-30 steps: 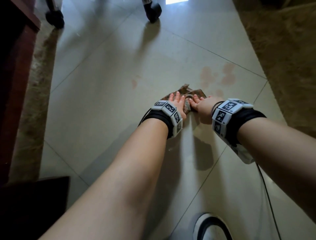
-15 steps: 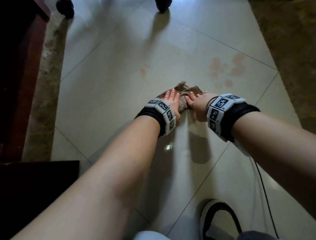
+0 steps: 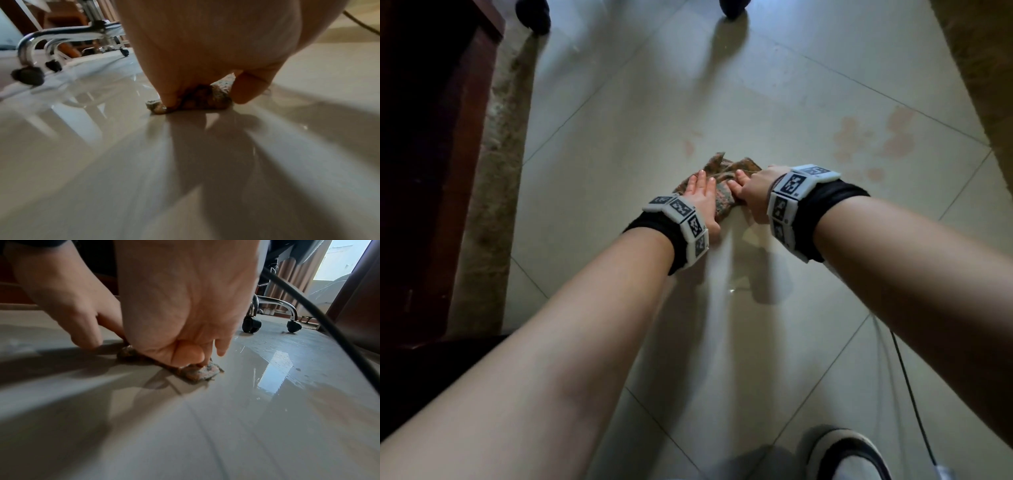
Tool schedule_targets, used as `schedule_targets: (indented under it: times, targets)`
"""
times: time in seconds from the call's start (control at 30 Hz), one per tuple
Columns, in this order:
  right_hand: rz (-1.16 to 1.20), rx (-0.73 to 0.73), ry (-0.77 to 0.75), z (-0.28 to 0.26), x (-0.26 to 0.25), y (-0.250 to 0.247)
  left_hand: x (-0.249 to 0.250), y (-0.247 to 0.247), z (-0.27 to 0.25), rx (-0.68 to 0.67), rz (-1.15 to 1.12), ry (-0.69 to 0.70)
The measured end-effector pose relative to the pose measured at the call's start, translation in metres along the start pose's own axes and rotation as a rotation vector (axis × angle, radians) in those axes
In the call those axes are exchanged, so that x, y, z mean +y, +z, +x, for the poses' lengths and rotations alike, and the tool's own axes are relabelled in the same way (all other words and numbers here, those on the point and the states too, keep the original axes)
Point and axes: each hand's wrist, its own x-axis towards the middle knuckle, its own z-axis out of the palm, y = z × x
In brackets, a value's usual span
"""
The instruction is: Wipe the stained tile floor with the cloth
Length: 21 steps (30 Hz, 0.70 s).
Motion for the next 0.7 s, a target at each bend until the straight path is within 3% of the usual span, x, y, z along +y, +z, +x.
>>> schedule_targets:
  times: [0.7]
  targets:
    - [0.117, 0.072, 0.056, 0.078, 0.033, -0.014, -0.016, -0.053, 0.07, 0.17, -0.165, -0.085]
